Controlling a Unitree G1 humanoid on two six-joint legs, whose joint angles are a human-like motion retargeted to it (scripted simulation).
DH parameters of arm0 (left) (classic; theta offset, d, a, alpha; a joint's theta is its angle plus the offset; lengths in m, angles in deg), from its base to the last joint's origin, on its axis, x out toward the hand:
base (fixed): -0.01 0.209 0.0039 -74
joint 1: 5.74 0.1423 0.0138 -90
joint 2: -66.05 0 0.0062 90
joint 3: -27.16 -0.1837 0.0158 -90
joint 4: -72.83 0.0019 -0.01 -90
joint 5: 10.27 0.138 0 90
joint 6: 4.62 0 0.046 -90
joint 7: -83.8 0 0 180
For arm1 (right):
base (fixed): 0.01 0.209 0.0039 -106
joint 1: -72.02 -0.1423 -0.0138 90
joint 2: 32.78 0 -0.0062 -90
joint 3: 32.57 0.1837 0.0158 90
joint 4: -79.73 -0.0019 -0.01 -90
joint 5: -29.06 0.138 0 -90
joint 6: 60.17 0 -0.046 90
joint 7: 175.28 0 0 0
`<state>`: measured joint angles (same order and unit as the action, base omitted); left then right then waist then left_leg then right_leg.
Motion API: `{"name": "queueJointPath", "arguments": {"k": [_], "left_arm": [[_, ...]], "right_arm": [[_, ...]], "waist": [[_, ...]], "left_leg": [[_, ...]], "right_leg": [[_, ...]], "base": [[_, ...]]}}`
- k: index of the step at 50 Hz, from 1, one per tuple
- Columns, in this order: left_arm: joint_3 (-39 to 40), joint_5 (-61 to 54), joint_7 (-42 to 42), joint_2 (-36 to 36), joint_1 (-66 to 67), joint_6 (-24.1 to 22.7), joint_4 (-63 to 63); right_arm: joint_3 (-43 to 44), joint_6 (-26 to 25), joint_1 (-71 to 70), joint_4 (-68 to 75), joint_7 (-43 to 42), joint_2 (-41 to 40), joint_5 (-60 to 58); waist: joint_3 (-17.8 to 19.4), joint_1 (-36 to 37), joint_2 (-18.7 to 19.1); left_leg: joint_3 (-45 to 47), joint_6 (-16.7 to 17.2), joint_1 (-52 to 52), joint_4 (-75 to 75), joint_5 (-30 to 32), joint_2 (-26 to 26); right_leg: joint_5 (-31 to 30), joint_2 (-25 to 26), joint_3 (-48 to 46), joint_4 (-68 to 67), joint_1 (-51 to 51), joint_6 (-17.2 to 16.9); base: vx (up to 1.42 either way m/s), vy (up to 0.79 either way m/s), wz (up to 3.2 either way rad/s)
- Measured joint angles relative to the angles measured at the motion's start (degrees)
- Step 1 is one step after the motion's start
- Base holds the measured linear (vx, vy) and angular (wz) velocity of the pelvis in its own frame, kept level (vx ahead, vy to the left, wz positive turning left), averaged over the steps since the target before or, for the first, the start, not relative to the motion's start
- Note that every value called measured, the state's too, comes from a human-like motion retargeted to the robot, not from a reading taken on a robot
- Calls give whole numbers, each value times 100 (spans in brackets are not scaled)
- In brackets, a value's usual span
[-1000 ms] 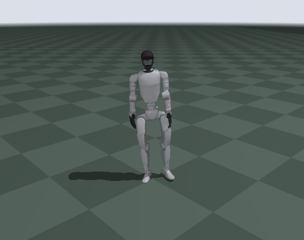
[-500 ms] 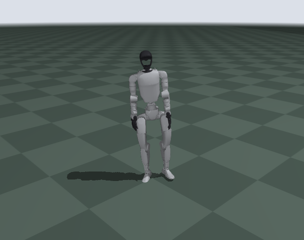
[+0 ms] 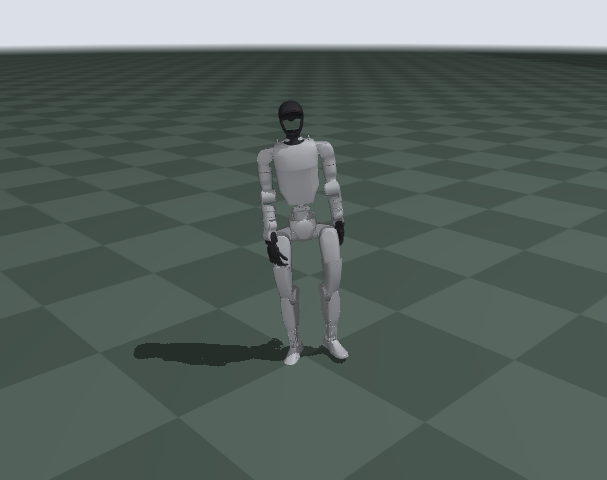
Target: Upper body actions
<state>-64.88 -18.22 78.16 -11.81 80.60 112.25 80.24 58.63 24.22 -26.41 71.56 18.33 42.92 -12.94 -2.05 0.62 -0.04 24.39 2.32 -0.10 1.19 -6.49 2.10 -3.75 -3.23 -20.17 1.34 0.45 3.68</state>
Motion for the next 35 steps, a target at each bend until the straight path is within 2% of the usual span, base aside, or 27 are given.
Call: {"name": "queueJointPath", "arguments": {"k": [3, 5, 7, 8, 11, 13, 15, 18, 21, 27, 31, 35], "left_arm": [[-484, 219, -71, 225, -1234, -370, -573], [-659, 235, -220, 382, -1998, -635, -1003], [-665, 206, -468, 524, -2620, -932, -1404], [-621, 190, -615, 597, -2874, -1074, -1609], [-514, 177, -872, 734, -3392, -1566, -2164], [-498, 142, -1027, 734, -3572, -1962, -2403], [-479, 21, -1345, 770, -3633, -2353, -2490], [-555, -116, -1551, 829, -3392, -2575, -2344], [-667, -169, -1187, 810, -2859, -2469, -1955], [-344, 59, -412, 530, -1322, -1846, -476], [397, 273, -57, 74, 287, -1091, 0], [1077, 199, 518, -360, 2054, -330, 0]], "right_arm": [[850, -1076, 395, 1355, -1052, 334, 1065], [1253, -1535, 902, 1558, -1588, 518, 2098], [1633, -1370, 1432, 1558, -1942, 587, 2814], [1792, -1128, 1670, 1558, -2001, 612, 2976], [2005, -628, 2240, 1558, -1887, 767, 2906], [1917, -662, 2477, 1558, -1999, 896, 2799], [1705, -996, 2539, 1558, -2405, 995, 2968], [1421, -1064, 2328, 1558, -2978, 931, 3339], [1073, -990, 1700, 1558, -2843, 745, 3058], [84, -983, -63, 1146, -1443, 287, 1203], [-426, -462, -887, -151, -379, -182, 360], [-894, 162, -1412, -1482, 456, -583, 647]], "waist": [[22, 126, -84], [63, 175, -113], [79, 149, -124], [79, 114, -131], [62, 25, -132], [64, 17, -121], [83, 66, -90], [93, 159, -68], [79, 157, -34], [80, 113, 21], [121, 107, 39], [136, 19, 51]], "left_leg": [[-77, -22, 38, 31, 16, -13], [-89, -30, 77, 57, 19, -4], [-98, -29, 135, 84, 25, 10], [-101, -26, 160, 92, 29, 15], [-63, -17, 187, 92, 36, 35], [6, -5, 176, 90, 32, 52], [103, 1, 150, 101, 13, 71], [171, -1, 102, 104, 0, 68], [98, -12, 123, 109, 12, 49], [-58, -41, 105, 65, 39, -13], [37, -22, 46, 41, 10, -2], [134, 8, 4, 11, -15, 27]], "right_leg": [[13, -35, -71, 9, -47, -24], [20, -42, -79, 14, -48, -31], [21, -43, -88, 27, -28, -23], [19, -42, -92, 37, -16, -16], [5, -29, -56, 50, 26, 6], [-13, -21, 11, 41, 65, 26], [-40, -7, 106, 28, 105, 49], [-55, -11, 172, 6, 114, 66], [-39, -32, 101, 5, 94, 61], [-4, -69, -49, -15, 34, 23], [-26, -39, 49, -37, 74, 19], [-27, 12, 144, -69, 135, 36]], "base": [[-6, -3, 21], [-7, 0, 6], [-3, 1, 2], [0, 0, 0], [0, 0, -6], [-2, 2, -32], [0, 3, -40], [1, 2, -18], [-2, 1, 17], [-1, -1, 20], [4, -1, -17], [3, 1, -16]]}}
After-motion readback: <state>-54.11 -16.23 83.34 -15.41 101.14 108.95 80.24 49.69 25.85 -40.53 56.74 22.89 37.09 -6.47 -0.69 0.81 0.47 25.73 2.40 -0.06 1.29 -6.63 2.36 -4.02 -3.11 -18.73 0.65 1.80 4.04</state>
